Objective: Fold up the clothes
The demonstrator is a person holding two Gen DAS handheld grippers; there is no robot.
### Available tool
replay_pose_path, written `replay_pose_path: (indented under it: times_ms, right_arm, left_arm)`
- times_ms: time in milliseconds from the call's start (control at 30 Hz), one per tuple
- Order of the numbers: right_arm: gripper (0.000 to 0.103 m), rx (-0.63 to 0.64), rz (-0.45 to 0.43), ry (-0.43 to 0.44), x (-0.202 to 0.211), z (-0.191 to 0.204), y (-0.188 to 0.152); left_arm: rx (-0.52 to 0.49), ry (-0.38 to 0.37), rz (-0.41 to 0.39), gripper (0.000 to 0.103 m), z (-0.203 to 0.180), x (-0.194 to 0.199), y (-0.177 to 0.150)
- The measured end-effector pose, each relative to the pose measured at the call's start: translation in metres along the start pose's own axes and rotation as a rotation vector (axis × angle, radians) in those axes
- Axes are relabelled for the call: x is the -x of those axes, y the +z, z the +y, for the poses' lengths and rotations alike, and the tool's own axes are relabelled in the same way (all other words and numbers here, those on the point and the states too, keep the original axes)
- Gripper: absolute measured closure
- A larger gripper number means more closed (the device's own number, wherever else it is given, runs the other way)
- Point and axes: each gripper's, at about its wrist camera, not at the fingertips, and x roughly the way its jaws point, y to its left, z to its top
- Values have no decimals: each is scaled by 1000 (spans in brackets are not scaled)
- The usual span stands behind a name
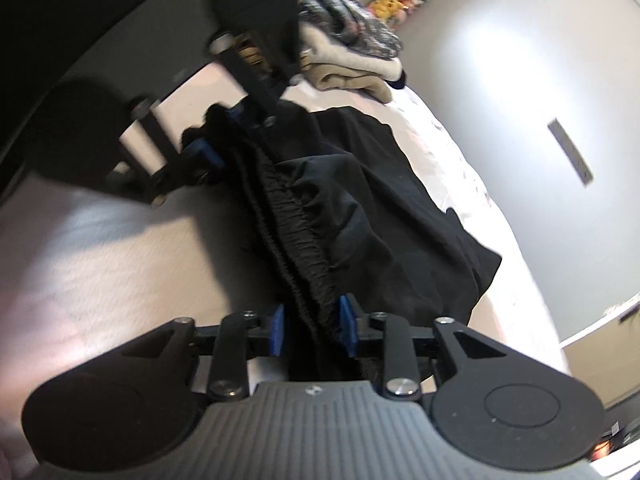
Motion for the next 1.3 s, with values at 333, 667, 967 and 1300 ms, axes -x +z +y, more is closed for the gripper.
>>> replay_pose_path:
  times_ms: [333, 667, 967, 1300]
  right_arm:
    - [33, 401, -29, -147, 7, 58, 3]
    - [69, 306, 140, -218, -15, 32, 5]
    - [80, 176, 144, -97, 29, -10, 29]
    - [82, 114, 120, 29, 119, -17, 25]
  left_arm:
    - [165, -45, -86, 88, 28, 9, -6]
    - [196, -45, -114, 88, 40, 14, -5]
    - [136, -60, -70, 88, 53, 51, 8]
    - [98, -213, -74, 88, 37, 137, 9]
